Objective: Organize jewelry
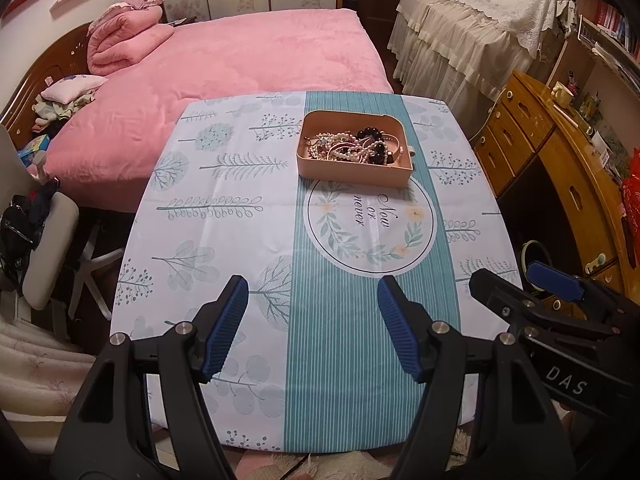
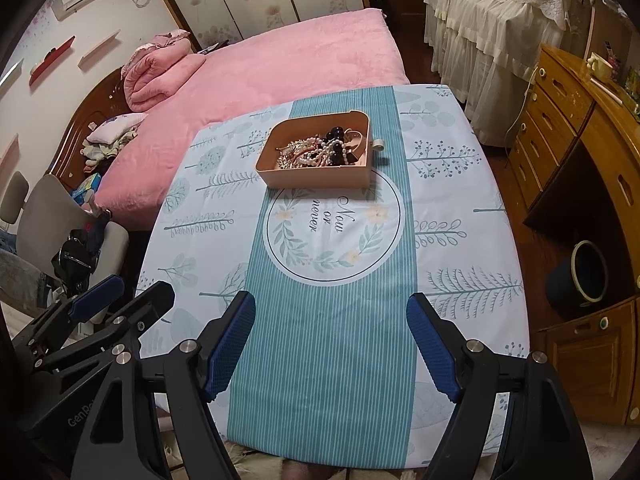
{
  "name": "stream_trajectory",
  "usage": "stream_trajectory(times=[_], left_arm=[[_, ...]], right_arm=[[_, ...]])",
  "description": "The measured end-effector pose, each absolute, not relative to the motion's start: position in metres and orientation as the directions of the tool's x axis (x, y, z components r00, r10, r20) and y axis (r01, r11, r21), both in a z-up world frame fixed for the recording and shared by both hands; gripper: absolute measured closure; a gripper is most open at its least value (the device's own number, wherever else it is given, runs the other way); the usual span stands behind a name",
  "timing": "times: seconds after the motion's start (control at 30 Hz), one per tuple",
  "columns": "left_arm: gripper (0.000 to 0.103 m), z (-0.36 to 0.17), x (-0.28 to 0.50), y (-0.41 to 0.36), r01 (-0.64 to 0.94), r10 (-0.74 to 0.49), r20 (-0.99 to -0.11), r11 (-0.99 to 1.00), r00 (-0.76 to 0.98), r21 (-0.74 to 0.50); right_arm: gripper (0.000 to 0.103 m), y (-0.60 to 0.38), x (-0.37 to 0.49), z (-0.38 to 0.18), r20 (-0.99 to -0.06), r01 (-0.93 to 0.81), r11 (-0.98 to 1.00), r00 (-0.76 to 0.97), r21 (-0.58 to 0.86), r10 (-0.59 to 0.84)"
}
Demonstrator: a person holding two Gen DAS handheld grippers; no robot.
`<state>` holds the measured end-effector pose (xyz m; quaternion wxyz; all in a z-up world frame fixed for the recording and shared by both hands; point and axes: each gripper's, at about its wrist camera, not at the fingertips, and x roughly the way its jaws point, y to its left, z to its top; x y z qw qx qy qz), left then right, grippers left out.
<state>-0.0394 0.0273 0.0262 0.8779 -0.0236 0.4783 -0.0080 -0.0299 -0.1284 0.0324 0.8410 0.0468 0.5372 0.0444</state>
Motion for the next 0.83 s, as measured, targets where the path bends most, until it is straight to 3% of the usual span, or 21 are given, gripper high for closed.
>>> stream_trajectory(times=[0.83], left_arm=[[0.038, 0.018, -0.038, 0.032, -0.028, -0.033, -0.854, 0.998, 0.519, -0.056]], right_arm=[[0.024, -0.123, -0.027, 0.019, -0.905, -0.038, 0.990, 0.403, 0.135, 0.138]])
